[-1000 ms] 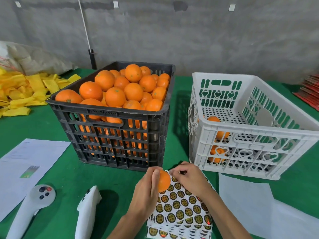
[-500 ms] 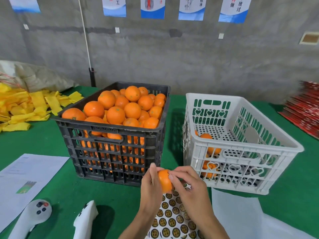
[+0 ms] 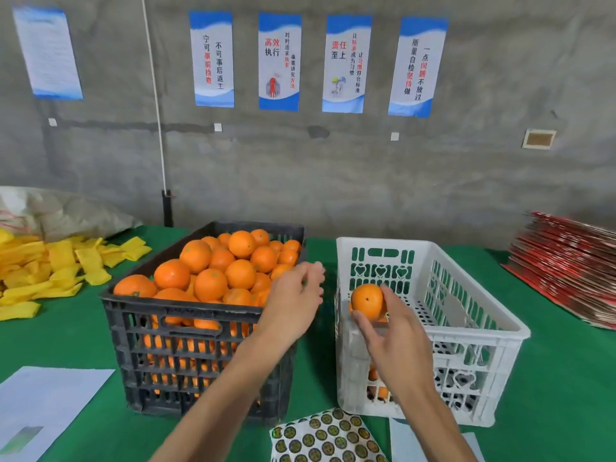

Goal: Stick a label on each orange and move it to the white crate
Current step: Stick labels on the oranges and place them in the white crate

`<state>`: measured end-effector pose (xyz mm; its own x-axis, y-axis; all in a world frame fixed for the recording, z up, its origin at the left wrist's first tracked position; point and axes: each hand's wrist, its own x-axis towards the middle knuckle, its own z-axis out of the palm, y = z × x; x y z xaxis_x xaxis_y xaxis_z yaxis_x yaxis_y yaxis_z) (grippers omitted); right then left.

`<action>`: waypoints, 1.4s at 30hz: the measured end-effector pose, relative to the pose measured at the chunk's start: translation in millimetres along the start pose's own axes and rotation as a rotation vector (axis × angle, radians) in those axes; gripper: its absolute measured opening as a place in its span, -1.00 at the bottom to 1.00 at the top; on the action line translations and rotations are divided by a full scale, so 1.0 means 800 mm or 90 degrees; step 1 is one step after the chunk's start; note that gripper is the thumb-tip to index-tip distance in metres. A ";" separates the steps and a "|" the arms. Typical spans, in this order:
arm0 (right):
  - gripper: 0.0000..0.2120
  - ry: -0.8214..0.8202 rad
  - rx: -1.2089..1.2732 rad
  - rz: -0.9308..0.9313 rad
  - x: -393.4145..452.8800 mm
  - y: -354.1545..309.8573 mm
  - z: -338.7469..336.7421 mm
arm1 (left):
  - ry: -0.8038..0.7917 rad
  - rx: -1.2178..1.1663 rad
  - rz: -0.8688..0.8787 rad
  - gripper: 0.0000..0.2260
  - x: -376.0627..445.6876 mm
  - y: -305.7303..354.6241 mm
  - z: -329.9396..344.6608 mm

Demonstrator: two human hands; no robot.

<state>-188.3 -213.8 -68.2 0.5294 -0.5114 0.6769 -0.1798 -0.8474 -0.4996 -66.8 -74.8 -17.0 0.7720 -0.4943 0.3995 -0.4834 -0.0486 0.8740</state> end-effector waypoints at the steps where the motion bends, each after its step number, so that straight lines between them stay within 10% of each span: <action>1: -0.49 0.012 -0.020 0.005 0.010 0.009 -0.001 | 0.066 0.087 0.052 -0.81 0.017 -0.002 -0.015; 3: -0.45 -0.030 -0.040 0.026 0.023 0.026 0.001 | 0.098 0.265 0.054 -0.81 0.052 -0.019 -0.046; 7: -0.48 -0.093 -0.039 0.033 0.020 0.045 0.014 | -0.161 0.380 -0.257 -0.61 0.097 -0.052 -0.076; 10: -0.66 -0.049 -0.010 -0.008 0.010 0.043 0.026 | -0.263 0.434 -0.295 -0.48 0.106 -0.061 -0.074; 14: -0.75 0.004 0.053 -0.053 0.003 0.035 0.034 | -0.187 0.464 -0.230 -0.50 0.106 -0.067 -0.074; 19: -0.76 0.035 0.119 -0.170 -0.024 0.024 0.048 | 0.255 0.256 0.111 -0.45 0.031 -0.049 -0.076; 25: -0.79 0.056 0.152 -0.234 -0.061 0.023 0.066 | 0.217 0.192 0.323 -0.49 -0.087 -0.079 -0.029; 34: -0.75 -0.420 0.093 -0.036 -0.142 0.075 0.123 | -0.049 0.167 0.039 -0.50 -0.178 -0.232 0.033; 42: -0.48 -0.464 -0.032 0.016 -0.156 0.080 0.155 | 0.043 0.005 -0.145 -0.51 -0.193 -0.256 0.036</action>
<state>-163.3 -186.4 -251.4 0.9389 -0.3205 0.1258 -0.2274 -0.8516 -0.4723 -98.9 -13.4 -265.3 0.8871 -0.4108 0.2105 -0.2971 -0.1591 0.9415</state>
